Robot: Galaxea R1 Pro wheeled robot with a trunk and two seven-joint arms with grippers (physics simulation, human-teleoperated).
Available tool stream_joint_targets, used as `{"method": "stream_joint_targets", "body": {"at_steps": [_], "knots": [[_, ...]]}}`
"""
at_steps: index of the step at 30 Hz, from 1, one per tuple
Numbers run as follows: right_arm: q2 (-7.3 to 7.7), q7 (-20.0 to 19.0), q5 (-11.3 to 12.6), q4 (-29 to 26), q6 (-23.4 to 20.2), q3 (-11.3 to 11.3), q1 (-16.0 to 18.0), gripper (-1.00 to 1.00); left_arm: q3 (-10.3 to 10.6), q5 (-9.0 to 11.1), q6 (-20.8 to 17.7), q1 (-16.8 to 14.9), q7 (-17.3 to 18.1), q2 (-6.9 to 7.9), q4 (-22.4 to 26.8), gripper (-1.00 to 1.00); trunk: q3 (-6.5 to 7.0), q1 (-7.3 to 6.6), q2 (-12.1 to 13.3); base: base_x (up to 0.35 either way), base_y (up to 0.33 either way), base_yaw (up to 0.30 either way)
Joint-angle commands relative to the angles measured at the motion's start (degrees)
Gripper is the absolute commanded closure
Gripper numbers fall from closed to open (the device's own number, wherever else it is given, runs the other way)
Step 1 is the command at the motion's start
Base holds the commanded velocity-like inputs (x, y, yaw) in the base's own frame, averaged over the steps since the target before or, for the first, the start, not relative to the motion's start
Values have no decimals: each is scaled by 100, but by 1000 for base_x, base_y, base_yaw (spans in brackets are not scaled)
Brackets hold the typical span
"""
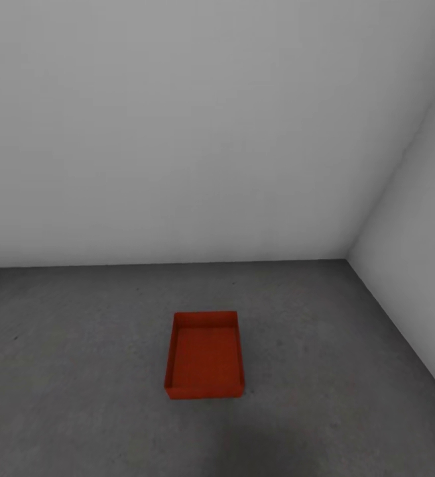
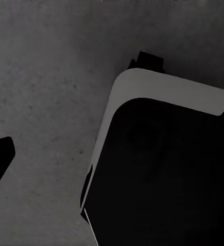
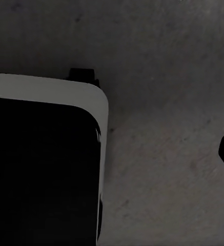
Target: Move the two storage containers from the living room to the garage. In the garage, place one container on the floor and stack the other container on top of it (either order is fine).
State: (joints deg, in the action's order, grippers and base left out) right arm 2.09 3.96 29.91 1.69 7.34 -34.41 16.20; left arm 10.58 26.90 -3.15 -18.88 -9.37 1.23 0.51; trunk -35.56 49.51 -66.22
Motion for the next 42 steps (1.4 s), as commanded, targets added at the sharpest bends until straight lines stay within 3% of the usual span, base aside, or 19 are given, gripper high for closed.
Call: {"method": "stream_joint_targets", "body": {"at_steps": [1,11,42], "knots": [[-17,3,48,16,29,-48,-8,-100,49,41,-27,-2,-19,0,4,-100,5,0,-2,0,0,0],[-48,8,41,16,54,-48,-158,-100,49,35,-24,-2,-18,0,10,-100,97,0,-2,0,0,0],[-29,33,58,16,65,-40,-170,-100,49,30,-25,-2,-19,0,11,-100,381,0,-2,0,0,0]]}}
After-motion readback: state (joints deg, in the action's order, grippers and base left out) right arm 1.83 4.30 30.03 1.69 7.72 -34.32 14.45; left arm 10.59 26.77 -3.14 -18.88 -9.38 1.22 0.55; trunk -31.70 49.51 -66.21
